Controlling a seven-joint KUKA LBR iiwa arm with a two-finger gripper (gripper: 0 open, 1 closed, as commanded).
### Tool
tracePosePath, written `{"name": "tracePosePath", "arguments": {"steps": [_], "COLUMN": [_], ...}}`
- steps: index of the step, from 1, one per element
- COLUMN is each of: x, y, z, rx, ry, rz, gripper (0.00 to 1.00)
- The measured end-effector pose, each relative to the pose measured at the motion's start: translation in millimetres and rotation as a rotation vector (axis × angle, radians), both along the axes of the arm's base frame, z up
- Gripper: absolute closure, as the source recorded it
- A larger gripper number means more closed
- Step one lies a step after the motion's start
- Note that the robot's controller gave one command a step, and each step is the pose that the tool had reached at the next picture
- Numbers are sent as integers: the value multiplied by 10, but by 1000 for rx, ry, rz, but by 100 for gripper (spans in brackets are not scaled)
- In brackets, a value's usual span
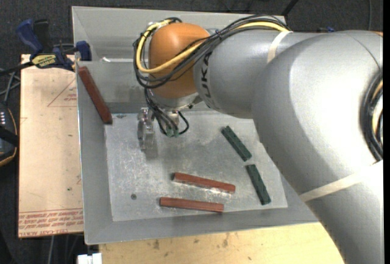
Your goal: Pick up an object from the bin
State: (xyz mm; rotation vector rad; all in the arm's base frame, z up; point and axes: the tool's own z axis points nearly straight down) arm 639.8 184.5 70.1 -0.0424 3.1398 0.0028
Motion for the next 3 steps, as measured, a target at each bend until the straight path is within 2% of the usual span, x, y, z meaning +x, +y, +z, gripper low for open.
{"name": "tracePosePath", "arguments": {"steps": [1, 2, 3], "x": [43, -85, -85], "y": [73, 144, 141], "z": [4, 2, 1], "rx": [0, 0, 0], "ry": [-2, 0, 0], "rz": [-11, -24, -25], "gripper": [100, 0, 0]}}
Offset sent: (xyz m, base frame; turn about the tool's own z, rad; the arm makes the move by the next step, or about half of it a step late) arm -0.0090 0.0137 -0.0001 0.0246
